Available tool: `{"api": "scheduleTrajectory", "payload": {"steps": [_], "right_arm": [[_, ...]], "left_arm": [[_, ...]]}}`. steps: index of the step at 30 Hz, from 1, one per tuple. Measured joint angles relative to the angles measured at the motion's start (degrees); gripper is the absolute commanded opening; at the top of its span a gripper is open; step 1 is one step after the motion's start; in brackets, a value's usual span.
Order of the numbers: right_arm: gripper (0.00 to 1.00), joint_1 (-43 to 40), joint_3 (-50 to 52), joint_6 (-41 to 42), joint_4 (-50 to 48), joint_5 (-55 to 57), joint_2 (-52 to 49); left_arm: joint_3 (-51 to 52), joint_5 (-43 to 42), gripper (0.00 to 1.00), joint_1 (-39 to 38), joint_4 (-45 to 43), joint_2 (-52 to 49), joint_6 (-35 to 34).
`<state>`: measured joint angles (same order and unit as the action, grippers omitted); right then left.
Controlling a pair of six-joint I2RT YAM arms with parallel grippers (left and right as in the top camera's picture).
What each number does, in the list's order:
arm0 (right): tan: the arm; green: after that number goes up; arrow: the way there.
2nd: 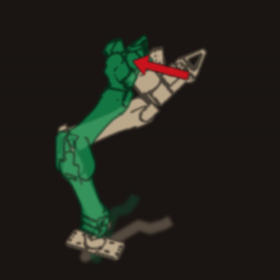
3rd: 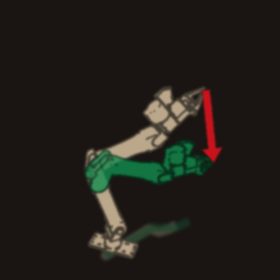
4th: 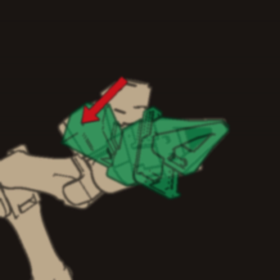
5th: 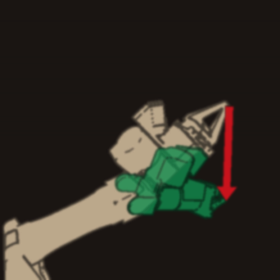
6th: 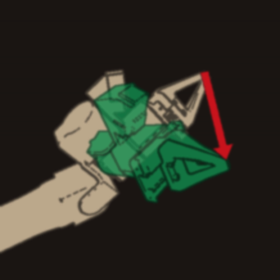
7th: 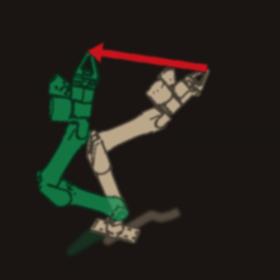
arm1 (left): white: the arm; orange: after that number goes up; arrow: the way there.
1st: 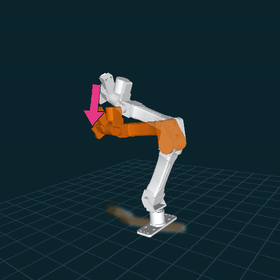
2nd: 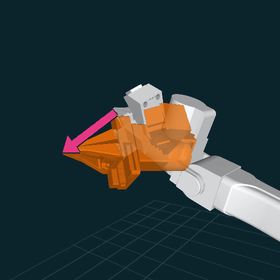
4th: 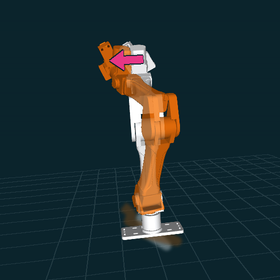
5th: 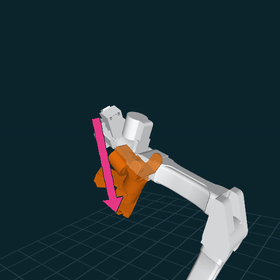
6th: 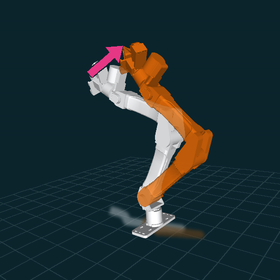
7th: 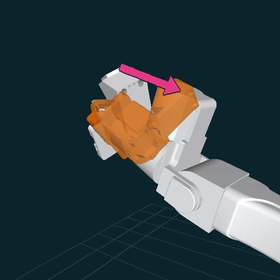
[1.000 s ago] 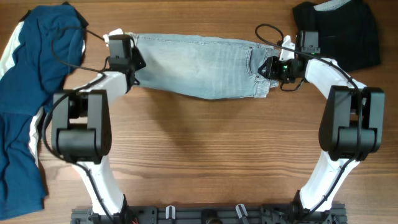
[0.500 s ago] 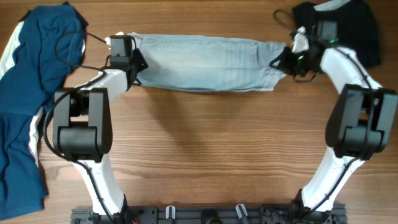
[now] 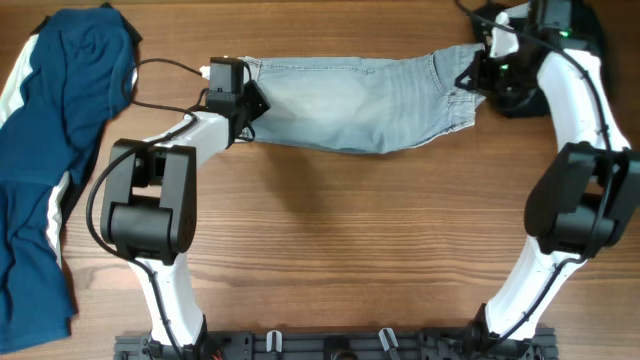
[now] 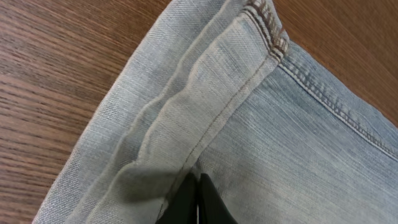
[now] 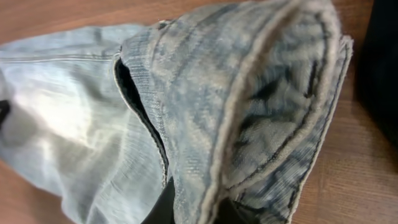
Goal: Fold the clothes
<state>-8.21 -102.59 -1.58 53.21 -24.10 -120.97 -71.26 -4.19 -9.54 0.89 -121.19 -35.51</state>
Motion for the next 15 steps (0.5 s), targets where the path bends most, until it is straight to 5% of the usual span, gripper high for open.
{"api": "scheduleTrajectory", "payload": {"steps": [11,12,15], "right_arm": [[0.04,0.0,1.3,3.7,0.3,9.8,-0.4],[0.08,-0.1,1.3,3.8,0.3,10.1,-0.7],[0.42,-0.1,1.4,4.7,0.3,11.4,-1.1]], "left_arm": [[0.0,0.0,0.04,0.0,0.0,0.0,-0.4],[0.0,0.2,0.04,0.0,0.0,0.0,-0.4],[0.0,0.4,0.04,-0.1,0.0,0.0,-0.4]]}}
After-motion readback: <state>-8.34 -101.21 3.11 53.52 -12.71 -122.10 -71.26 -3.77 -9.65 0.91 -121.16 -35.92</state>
